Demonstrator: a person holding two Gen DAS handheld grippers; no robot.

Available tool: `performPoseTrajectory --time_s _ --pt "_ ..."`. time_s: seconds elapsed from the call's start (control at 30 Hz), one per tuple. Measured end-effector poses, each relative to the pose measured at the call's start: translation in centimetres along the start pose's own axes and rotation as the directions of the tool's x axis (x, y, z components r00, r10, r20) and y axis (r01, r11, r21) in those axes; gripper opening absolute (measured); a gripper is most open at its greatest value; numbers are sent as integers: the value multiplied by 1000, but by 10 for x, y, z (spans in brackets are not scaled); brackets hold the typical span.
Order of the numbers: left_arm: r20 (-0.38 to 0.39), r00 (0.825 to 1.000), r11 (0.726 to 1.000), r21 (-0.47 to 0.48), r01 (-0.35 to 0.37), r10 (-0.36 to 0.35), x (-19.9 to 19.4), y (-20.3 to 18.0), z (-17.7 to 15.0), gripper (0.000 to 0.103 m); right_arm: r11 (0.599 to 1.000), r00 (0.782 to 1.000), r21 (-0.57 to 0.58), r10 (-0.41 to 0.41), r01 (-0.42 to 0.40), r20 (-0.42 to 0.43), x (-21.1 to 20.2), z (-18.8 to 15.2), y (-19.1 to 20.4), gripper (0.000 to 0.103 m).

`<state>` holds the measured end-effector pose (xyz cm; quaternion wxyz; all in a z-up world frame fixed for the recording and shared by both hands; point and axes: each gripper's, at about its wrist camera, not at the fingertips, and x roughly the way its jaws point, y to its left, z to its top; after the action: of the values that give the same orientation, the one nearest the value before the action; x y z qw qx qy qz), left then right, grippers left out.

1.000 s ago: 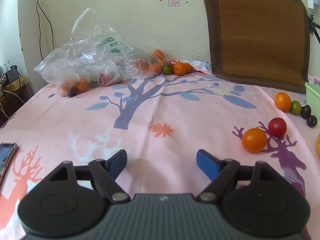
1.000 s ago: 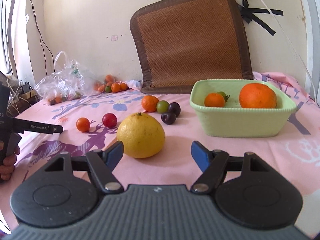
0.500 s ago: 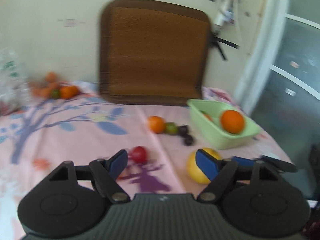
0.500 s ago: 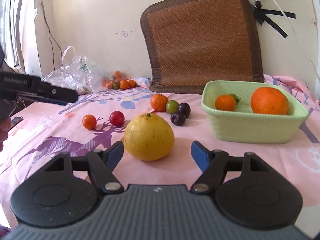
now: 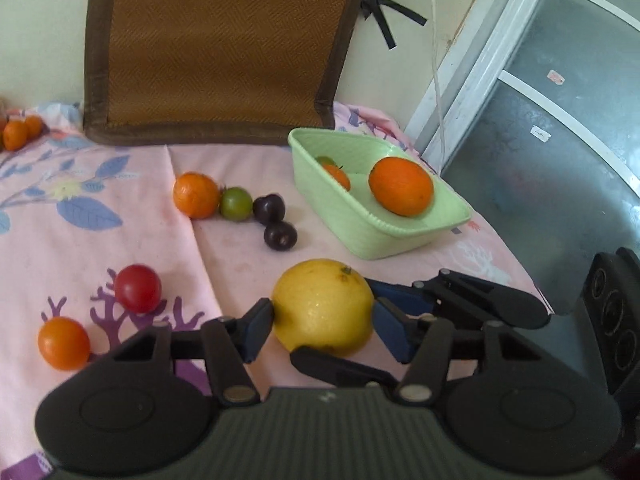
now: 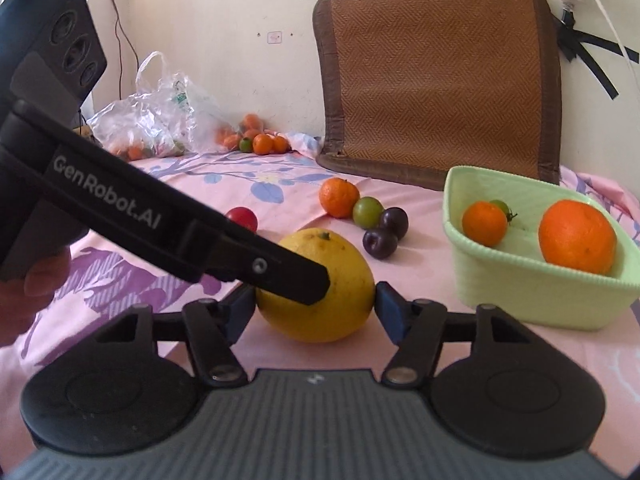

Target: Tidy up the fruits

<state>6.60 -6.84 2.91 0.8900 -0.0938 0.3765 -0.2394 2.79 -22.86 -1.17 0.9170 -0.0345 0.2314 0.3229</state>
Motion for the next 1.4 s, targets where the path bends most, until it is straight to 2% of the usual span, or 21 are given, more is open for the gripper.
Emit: performPoseTrajectory --time_s 0.1,0.23,0.3,0.37,0.53,0.67,0.7,0.73,0.8,0.87,0.93,1.0,1.07,1.13,1.2,1.27,1.4 --pt "60 998 998 65 2 -6 -7 -20 16 56 999 995 10 -35 34 96 -15 3 -4 66" --pt "112 993 992 126 23 -38 4 -44 51 56 989 965 10 -149 151 216 -29 15 -18 66" --pt "112 992 989 145 43 -60 24 -51 65 56 978 952 22 -208 208 224 -27 19 -31 66" --pt "92 993 989 133 60 -72 45 -53 74 55 970 949 55 -243 237 202 -22 21 -48 66" --pt "50 996 990 125 70 -76 84 -60 78 54 942 932 84 -333 324 145 -10 12 -71 66" --pt "23 996 992 94 81 -84 97 -56 76 54 934 924 106 -354 341 145 -11 8 -80 67" --pt "24 996 993 89 78 -80 97 -55 75 54 930 919 108 -366 353 150 -11 8 -80 68" --pt "28 997 994 89 69 -72 96 -55 75 54 931 919 107 -362 348 154 -12 7 -79 74" --pt "40 997 995 78 69 -72 89 -53 75 54 930 915 103 -366 352 168 -14 5 -77 73" --pt "81 993 995 56 83 -87 70 -49 76 54 929 909 115 -368 351 198 -18 4 -77 72" --pt "150 985 996 38 81 -86 39 -39 76 54 923 891 140 -383 359 242 -24 4 -79 72" --pt "219 975 999 16 47 -49 4 -25 71 56 915 871 181 -399 360 287 -33 2 -81 72" --pt "266 964 1000 -15 -16 19 -29 -7 62 56 903 849 225 -424 367 315 -40 1 -83 70" --pt "292 948 991 -52 -120 130 -59 12 49 56 887 832 260 -452 381 323 -43 1 -86 63" --pt "291 922 967 -87 -241 256 -80 28 33 56 876 827 289 -468 387 311 -44 2 -86 52" --pt "280 896 938 -131 -321 346 -98 46 13 56 879 848 321 -446 354 286 -45 6 -86 50" --pt "248 864 897 -180 -403 438 -116 68 -24 56 918 900 294 -345 265 266 -49 1 -50 50"
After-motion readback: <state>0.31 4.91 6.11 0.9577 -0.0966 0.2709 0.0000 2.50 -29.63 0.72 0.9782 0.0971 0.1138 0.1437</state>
